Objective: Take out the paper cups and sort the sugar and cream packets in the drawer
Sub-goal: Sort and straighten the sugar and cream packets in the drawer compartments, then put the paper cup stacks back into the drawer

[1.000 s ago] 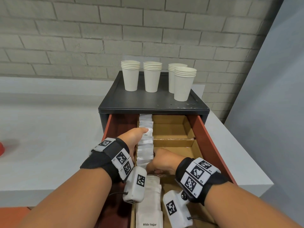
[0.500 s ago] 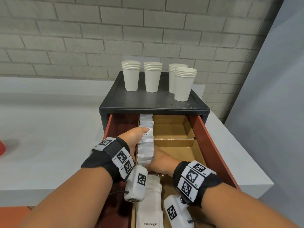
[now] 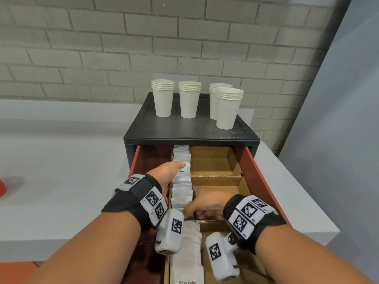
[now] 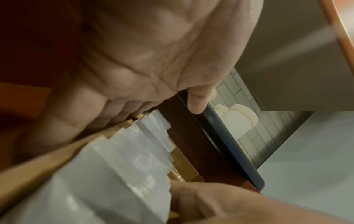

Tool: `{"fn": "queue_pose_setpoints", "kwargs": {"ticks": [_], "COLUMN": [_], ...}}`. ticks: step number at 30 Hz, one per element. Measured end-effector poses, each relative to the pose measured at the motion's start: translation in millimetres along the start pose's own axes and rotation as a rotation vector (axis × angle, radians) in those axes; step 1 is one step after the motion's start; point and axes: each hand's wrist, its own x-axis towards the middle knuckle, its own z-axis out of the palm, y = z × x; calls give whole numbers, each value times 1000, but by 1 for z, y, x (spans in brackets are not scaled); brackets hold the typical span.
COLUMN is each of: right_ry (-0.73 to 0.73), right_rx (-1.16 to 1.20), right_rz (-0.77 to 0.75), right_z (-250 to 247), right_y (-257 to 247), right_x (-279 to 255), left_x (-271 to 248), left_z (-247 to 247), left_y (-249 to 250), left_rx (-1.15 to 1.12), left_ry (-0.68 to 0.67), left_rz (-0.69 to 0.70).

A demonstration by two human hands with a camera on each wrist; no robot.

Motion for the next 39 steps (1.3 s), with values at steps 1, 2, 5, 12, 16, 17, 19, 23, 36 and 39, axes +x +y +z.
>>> {"fn": "queue_pose_setpoints", "kwargs": {"ticks": [1,2,5,12,16,17,19,23,36,39], "right_ry": [-21,-21,153,594,623,638,714,981,867,801], "right_rx": [-16,-27,12,199,134,96,103,361,480,508], "right_rz": [30,52,54,-131,-267,-291,-346,-436,-328,-326], "right_z": [-5,-11,-28,-42,-49,-52,-63,-92,-175,-176], "right_y": [-3,-5,-8,-21,-32,-37,-46,-62,-77,-77], "right_x": [-5,-8,-15,-11,-24,-27,-33,-35,14,14], "left_x": [-1,-2,-3,-17,-32,-35,-39,-42,-17,-12], "left_z": [0,-2,-3,-1,-5,-6,-9,-8,27,37], "left_y": [0,1,3,9,23,29,41,70,144,152], "left_rx": [-5,-14,-31,-134,-174,-167,-113,-79,39,90], "left_ry": [6,13,10,58,81,83,80,90,-61,-116], "left_rz": [2,8,31,78,156,183,240,382,589,608]}}
